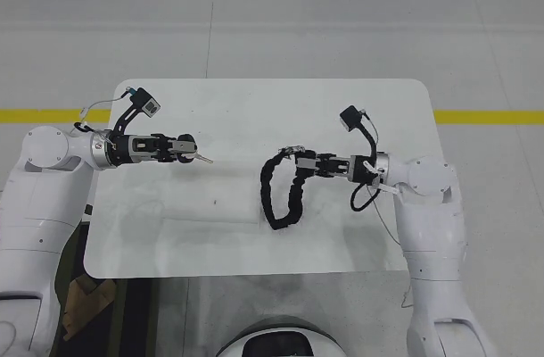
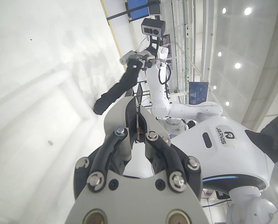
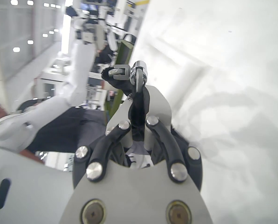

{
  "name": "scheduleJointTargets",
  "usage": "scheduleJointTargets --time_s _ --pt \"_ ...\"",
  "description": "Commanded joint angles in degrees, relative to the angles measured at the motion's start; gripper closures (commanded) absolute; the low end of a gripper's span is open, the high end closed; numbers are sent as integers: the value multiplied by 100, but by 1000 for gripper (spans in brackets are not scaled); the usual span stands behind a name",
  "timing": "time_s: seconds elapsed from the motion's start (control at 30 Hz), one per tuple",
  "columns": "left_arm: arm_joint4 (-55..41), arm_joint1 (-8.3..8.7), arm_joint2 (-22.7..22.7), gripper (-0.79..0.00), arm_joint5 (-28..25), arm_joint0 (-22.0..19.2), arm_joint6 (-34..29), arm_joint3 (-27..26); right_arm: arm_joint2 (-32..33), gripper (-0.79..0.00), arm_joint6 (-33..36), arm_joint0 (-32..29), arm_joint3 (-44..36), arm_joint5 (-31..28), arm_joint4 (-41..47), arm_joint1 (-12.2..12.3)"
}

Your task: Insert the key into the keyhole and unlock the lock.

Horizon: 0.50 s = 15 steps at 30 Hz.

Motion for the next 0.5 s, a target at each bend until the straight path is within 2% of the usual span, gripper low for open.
scheduleJointTargets --time_s 0.0,0.13,0.27,0.47 --pt "0 0 0 0 0 0 0 0 -18 0 175 100 350 -12 999 14" --pt "0 0 0 0 0 0 0 0 -244 0 432 267 886 -73 2022 14" --pt "0 0 0 0 0 0 0 0 -557 0 658 435 1251 -167 2590 3" --pt "0 0 0 0 0 0 0 0 -592 0 658 445 1264 -168 2679 0"
